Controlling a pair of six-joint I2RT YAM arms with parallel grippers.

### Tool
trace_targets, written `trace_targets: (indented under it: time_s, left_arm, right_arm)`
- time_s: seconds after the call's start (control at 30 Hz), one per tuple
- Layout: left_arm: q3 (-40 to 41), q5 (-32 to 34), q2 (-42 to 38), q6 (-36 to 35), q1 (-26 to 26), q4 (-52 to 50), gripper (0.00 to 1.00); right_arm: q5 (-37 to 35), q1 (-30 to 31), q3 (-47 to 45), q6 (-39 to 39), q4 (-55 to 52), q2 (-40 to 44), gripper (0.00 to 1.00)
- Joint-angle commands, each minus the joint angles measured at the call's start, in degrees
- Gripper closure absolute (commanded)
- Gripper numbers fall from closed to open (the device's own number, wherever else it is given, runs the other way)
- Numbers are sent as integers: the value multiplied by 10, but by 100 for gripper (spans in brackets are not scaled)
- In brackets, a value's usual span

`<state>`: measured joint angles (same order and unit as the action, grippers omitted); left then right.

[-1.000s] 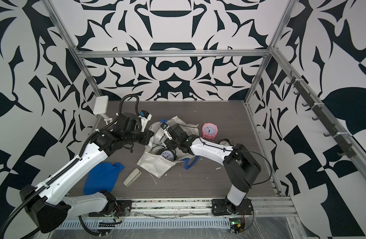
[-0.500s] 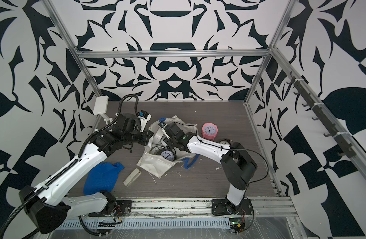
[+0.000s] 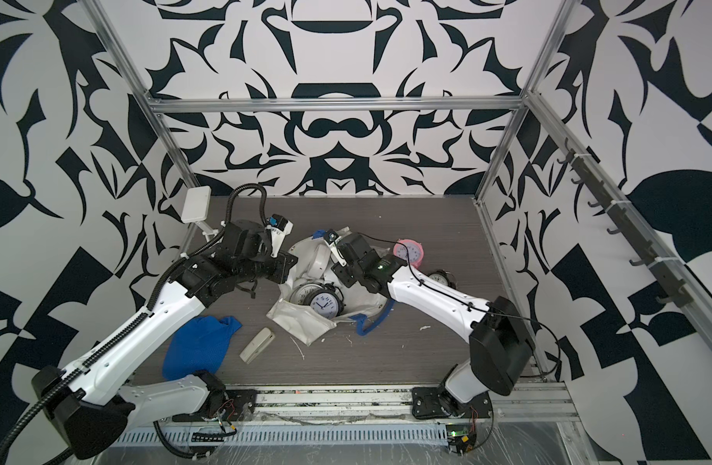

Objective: Take the alarm clock out of the canvas bag
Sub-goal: Pick up the alarm from the canvas bag.

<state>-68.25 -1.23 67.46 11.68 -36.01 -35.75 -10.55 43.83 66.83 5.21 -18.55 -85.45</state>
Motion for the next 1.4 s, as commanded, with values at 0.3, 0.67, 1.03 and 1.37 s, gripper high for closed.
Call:
trace_targets:
  time_s: [0.3,0.67,1.03,1.37]
  left_arm:
    - [-12,5,-31,-10,-1,56,100]
    - [-12,2,-31,-9,-1,59,100]
    - [-11,-1,-28,-7,-1,60,100]
    - [-10,2,-28,-9,-1,61,100]
  right_arm:
    - [56,-30,8,-52,7,75,54]
    - [87,-35,5,-78,-11,90,55]
    - [55,-35,-8,-100,-9,23,55]
    - [11,-31,4,-101,-37,-4,44]
